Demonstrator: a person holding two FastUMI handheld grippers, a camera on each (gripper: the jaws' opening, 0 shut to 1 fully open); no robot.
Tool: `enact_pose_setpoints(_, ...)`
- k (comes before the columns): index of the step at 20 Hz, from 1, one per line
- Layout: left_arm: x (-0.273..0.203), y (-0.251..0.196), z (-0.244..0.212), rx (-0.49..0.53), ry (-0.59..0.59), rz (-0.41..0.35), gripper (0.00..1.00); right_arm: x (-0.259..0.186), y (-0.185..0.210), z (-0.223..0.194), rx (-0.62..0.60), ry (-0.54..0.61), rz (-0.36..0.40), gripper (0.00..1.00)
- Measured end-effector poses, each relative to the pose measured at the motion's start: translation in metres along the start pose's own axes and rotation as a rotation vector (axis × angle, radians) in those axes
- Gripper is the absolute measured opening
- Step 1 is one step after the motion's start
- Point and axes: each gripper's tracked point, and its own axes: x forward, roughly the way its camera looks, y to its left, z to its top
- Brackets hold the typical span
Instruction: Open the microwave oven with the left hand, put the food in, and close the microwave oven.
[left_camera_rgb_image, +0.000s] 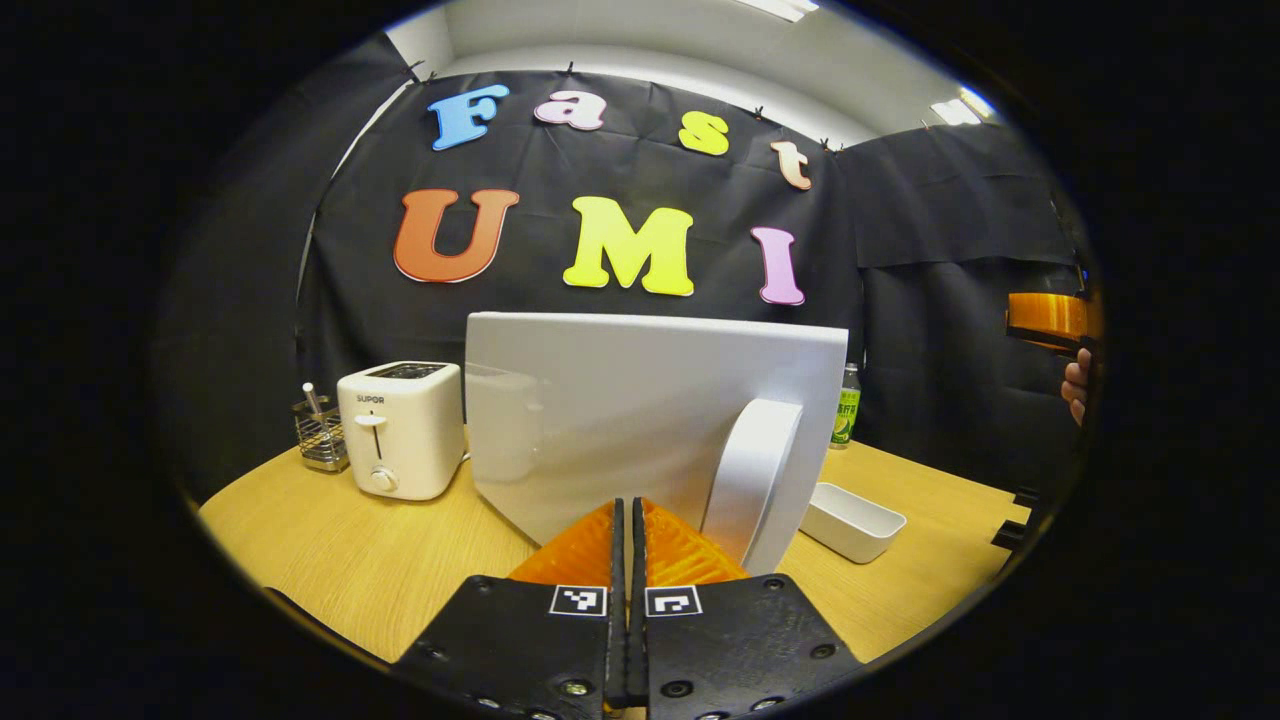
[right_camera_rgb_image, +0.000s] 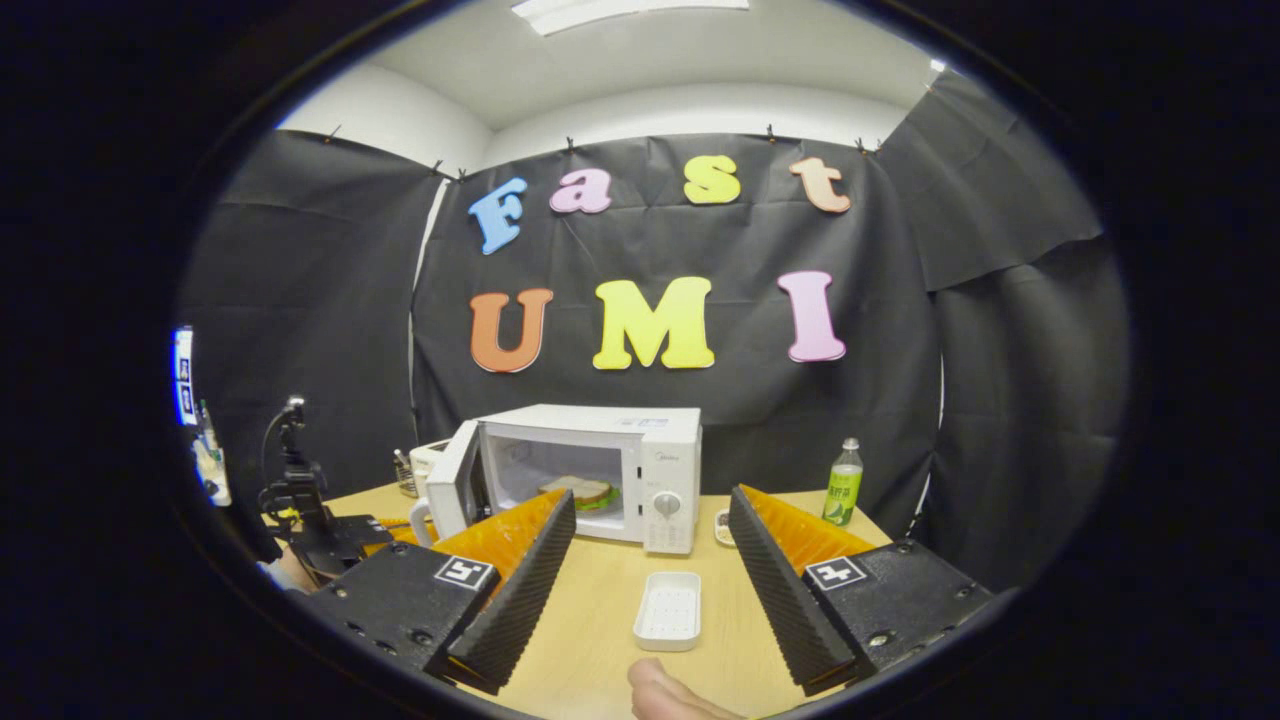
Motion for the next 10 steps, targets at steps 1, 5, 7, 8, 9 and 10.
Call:
enact_pose_setpoints(1,0.008,-0.005,-0.002,-0.004,0.009,-0.009,0.0,0.0,-0.004,-0.001,-0.003,-0.002,-0.004,0.98)
enact_pose_setpoints(5,0.033,-0.017,-0.005,-0.008,0.024,-0.014,0.0,0.004,-0.015,-0.003,-0.007,-0.012,-0.007,0.98)
enact_pose_setpoints(7,0.046,-0.021,-0.003,-0.011,0.018,-0.017,0.0,0.006,-0.025,-0.006,0.004,-0.019,-0.019,0.98)
enact_pose_setpoints(8,0.051,-0.025,-0.002,-0.015,0.016,-0.023,0.0,0.009,-0.03,-0.008,0.008,-0.018,-0.025,0.98)
enact_pose_setpoints(9,0.057,-0.027,-0.003,-0.019,0.022,-0.022,0.0,0.012,-0.035,-0.012,0.012,-0.014,-0.035,0.98)
enact_pose_setpoints(10,0.063,-0.027,-0.005,-0.02,0.029,-0.016,0.0,0.017,-0.041,-0.015,0.013,-0.008,-0.044,0.98)
